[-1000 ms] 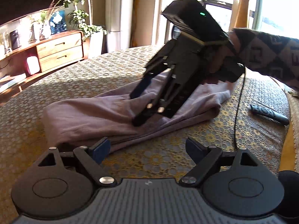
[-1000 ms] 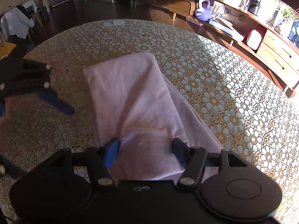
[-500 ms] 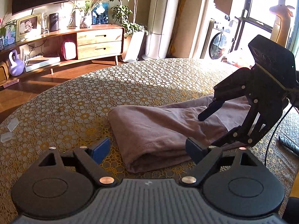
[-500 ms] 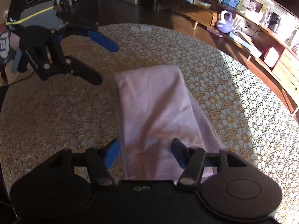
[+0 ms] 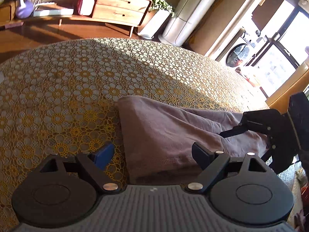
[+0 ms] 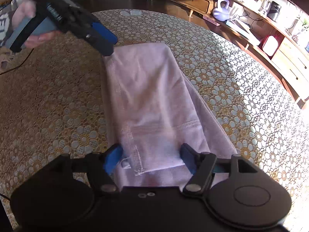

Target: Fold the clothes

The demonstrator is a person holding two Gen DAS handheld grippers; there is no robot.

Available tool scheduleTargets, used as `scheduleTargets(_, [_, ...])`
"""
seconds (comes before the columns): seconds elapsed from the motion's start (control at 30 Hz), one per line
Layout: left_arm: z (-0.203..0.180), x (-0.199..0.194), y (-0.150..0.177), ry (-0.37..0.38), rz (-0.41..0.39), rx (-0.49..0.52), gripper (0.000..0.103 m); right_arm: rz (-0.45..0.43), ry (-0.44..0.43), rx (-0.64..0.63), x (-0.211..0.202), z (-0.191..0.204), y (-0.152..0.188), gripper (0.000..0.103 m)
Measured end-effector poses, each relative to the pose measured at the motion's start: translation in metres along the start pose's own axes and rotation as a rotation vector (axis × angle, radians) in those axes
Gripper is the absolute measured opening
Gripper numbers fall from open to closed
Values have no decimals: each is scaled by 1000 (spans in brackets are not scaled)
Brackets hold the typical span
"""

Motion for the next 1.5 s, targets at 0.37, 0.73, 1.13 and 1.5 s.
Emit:
scheduleTargets(0.37, [16, 4, -10, -13, -31, -203, 88, -261, 56, -12, -37, 11, -58, 103])
scheduleTargets(0.73, [50, -52, -12, -53, -134, -222, 88, -220, 2, -24, 37, 30, -130, 103])
scheduleTargets(1.13, [42, -30, -8, 34, -75, -204, 88, -156, 5, -38, 59, 40, -115, 103])
scheduleTargets(1.5, [17, -9, -17, 34, -69, -225, 88, -160, 81, -113, 46, 68, -82, 103])
Point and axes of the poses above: each gripper's, at about its wrist camera, not at the fingertips, and x roughly the way its jaws point, z to its left, y to its underside, the point moved 10 cm from there along x, roughly the way its jaws point, and after that the axes turned 5 degrees about -x, right-handed, at the moved point
